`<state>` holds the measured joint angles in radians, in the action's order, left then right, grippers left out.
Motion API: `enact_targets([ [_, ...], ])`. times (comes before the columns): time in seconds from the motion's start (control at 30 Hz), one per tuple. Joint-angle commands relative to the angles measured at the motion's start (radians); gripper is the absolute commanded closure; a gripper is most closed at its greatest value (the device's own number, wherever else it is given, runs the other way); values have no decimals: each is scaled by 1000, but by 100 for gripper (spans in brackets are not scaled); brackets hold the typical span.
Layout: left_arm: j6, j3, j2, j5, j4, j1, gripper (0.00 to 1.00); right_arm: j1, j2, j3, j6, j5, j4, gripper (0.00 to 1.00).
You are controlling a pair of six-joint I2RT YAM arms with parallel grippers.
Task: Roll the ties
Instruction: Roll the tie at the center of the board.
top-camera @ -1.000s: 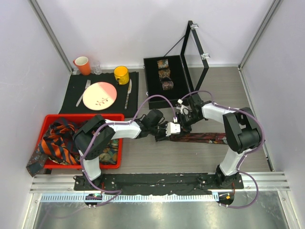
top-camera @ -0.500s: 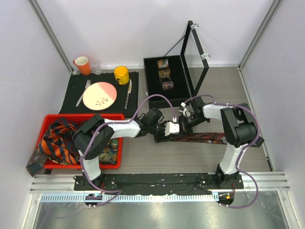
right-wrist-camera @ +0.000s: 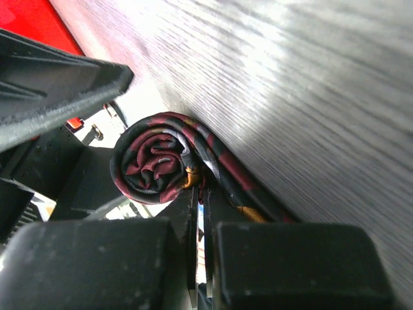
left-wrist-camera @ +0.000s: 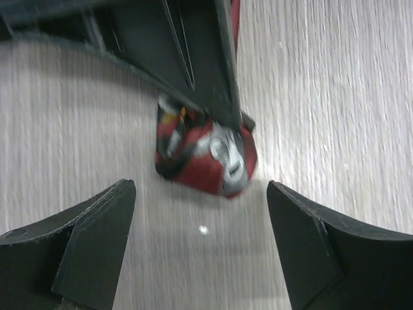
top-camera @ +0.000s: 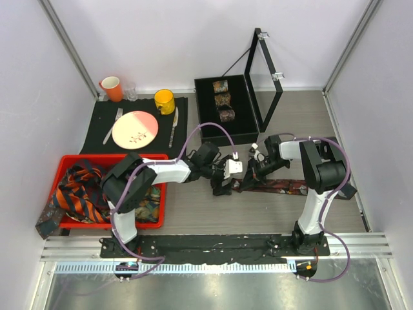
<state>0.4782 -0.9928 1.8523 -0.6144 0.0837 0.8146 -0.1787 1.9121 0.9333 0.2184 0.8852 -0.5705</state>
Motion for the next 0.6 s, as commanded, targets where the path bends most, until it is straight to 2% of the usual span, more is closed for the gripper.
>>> enact_targets([
  [0.0, -17, -61, 42, -53, 96, 15, 14, 21, 74, 10, -36, -278, 66, 99],
  [0.1, 25, -90, 53, -24, 77, 34, 14, 24, 79, 21, -43, -266, 52, 99],
  [0.33, 204, -152, 39, 59, -160, 52, 14, 24, 70, 29, -60, -249, 29, 99],
  [0.47, 302, -193, 53, 67, -258, 52, 16, 24, 67, 29, -68, -235, 23, 99],
  [0.57, 361, -237, 74, 41, -321, 58, 20, 25, 68, 29, -68, -229, 24, 99],
])
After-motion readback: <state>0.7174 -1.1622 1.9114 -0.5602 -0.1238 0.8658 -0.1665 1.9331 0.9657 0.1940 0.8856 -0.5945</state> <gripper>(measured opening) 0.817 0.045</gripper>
